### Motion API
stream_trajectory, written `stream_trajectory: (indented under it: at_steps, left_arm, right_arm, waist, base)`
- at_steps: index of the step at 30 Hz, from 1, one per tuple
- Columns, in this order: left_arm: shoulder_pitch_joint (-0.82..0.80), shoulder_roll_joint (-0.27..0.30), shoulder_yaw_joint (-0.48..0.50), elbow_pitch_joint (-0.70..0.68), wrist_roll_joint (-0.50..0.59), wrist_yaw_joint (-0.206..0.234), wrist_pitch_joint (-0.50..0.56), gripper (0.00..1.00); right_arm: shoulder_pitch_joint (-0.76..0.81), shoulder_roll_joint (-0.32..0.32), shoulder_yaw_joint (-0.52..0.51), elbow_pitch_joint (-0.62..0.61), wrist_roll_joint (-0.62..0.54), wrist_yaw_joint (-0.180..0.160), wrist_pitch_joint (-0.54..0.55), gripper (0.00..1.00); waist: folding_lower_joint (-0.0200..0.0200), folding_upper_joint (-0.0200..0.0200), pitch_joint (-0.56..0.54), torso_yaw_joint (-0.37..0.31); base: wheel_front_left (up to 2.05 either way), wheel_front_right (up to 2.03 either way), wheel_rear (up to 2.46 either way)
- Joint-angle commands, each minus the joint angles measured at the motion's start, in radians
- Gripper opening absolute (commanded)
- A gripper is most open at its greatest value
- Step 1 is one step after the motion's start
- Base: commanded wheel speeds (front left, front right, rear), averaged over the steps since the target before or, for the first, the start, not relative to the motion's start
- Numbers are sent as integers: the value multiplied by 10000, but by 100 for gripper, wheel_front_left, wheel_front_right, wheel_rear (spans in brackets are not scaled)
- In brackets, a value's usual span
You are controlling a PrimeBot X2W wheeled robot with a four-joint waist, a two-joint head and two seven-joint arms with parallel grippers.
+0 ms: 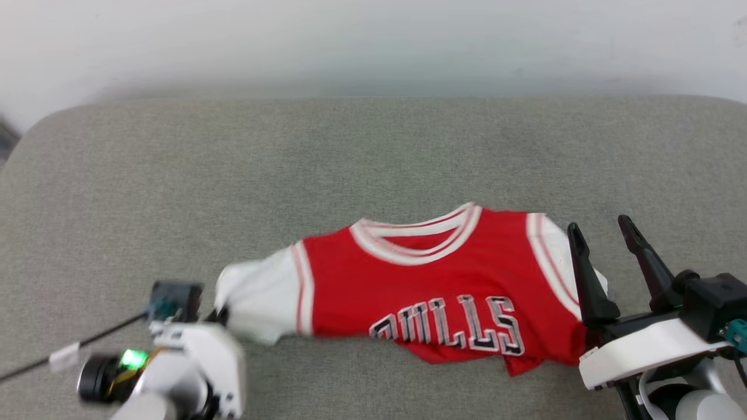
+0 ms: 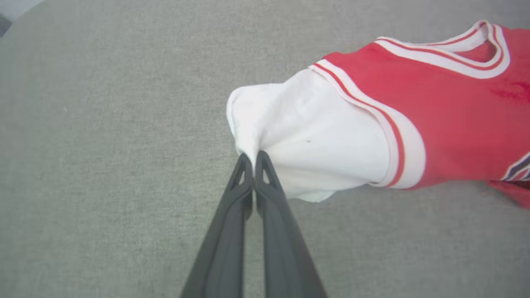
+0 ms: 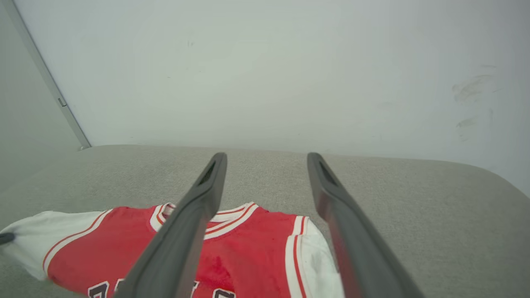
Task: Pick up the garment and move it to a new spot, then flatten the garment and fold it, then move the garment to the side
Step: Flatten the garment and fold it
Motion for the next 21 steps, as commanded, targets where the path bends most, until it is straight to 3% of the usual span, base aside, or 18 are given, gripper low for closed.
stream_trajectory:
  at_steps: [1, 4, 7, 9, 21]
  left_arm:
    - [593, 102, 198, 7, -220, 243, -40, 0]
    - [1659, 197, 469, 208, -678, 535, -55, 0]
    - [2233, 42, 617, 365, -1058, 553, -212, 0]
    - [2339, -71, 665, 487, -1148, 507, -433, 100]
    - [1261, -392, 971, -40, 194, 477, -3699, 100]
  right_arm:
    - [160, 25, 21, -54, 52, -3, 45, 100]
    - [212, 25, 63, -65, 112, -3, 68, 100]
    - [279, 25, 58, -74, 132, -3, 120, 100]
    - [344, 25, 40, -72, 151, -3, 149, 100]
    - [696, 25, -219, 102, 373, -3, 399, 100]
  waist:
    - [1, 0, -71, 53]
    - [1, 0, -139, 43]
    - [1, 0, -201, 42]
    - [1, 0, -250, 44]
    - [1, 0, -856, -58]
  base:
    - [0, 0, 0]
    - [0, 0, 0]
    - [0, 0, 0]
    - [0, 0, 0]
    - [0, 0, 0]
